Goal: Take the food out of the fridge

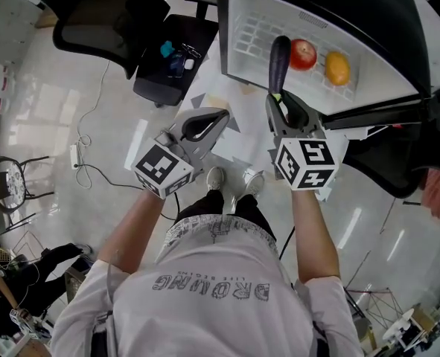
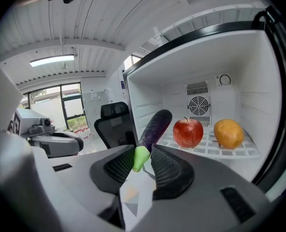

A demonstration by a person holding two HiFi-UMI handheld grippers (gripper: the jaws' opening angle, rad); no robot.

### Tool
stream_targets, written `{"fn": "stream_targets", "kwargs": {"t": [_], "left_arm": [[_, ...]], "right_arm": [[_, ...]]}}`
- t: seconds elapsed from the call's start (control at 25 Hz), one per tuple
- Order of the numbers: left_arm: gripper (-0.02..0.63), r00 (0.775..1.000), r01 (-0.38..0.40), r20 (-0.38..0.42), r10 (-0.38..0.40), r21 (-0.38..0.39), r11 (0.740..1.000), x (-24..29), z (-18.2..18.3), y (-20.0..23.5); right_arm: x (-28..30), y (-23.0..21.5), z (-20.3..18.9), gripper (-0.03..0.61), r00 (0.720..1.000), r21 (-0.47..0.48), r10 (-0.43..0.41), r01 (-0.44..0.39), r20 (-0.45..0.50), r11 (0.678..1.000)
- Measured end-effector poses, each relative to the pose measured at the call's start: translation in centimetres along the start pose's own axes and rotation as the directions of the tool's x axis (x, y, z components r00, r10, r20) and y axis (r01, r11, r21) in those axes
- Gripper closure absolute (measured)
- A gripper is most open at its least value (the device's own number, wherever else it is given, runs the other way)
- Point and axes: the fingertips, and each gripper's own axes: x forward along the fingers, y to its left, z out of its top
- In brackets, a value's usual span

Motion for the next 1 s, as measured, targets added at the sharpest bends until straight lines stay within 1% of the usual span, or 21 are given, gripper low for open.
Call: {"fn": "stream_targets", "kwargs": {"t": [0.32, 1.0], "left_arm": [[0.609, 1.000, 0.025, -0.009, -0.024, 0.013, 1.000, 0.7, 0.1, -0.6], [0.611, 0.998, 0.057, -0.020, -0.056, 0.034, 0.998, 1.6, 0.5, -1.7]], "right_arm": [[-2.5, 0.5, -1.2, 0.472, 1.000, -0.020, 0.026, -0.026, 0.007, 0.999], [-7.8, -0.4, -2.7, 0.472, 1.000, -0.017, 0.007, -0.007, 0.016, 1.000]]}}
